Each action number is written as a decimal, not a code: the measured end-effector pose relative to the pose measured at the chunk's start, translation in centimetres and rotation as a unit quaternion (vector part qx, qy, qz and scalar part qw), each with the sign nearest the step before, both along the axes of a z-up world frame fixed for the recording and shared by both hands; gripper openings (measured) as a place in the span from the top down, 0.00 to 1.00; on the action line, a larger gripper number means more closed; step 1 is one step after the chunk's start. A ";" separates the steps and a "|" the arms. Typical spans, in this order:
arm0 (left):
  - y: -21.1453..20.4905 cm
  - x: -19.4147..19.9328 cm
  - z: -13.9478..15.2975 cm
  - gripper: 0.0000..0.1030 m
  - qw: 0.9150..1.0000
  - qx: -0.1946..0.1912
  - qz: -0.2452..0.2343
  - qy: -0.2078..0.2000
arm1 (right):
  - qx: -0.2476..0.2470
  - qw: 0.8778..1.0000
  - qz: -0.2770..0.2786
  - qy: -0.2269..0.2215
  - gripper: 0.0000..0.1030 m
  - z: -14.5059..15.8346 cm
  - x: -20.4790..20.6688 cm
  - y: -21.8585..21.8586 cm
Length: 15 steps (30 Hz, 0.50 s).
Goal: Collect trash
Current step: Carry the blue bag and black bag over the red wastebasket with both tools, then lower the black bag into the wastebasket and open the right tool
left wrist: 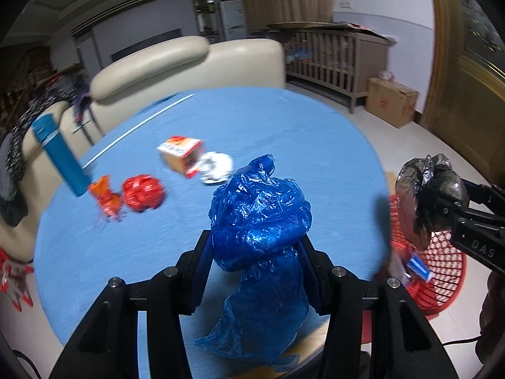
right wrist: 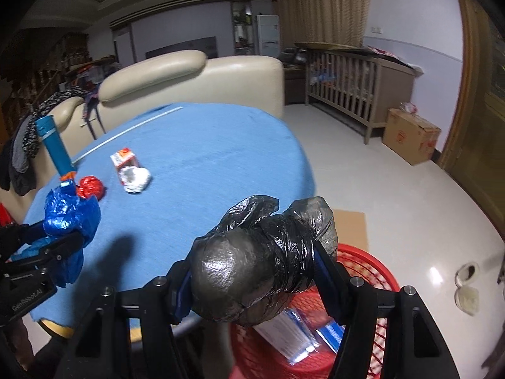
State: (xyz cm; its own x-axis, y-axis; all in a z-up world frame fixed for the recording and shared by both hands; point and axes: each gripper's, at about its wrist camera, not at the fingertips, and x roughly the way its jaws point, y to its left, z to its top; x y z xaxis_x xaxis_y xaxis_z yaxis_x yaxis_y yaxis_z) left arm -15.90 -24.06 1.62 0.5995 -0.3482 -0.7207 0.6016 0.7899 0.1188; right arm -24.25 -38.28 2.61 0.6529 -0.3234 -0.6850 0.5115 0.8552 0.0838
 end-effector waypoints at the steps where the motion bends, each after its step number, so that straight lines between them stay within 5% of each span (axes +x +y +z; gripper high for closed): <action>1: -0.5 -0.2 -0.1 0.48 1.000 -0.003 -0.010 0.009 | 0.001 1.000 -0.006 0.001 0.34 -0.1 -0.5 -0.4; 15: -6.3 -4.4 -0.6 0.48 0.996 0.012 -0.085 0.021 | 0.012 0.997 -0.074 -0.012 0.34 0.1 -7.0 -4.5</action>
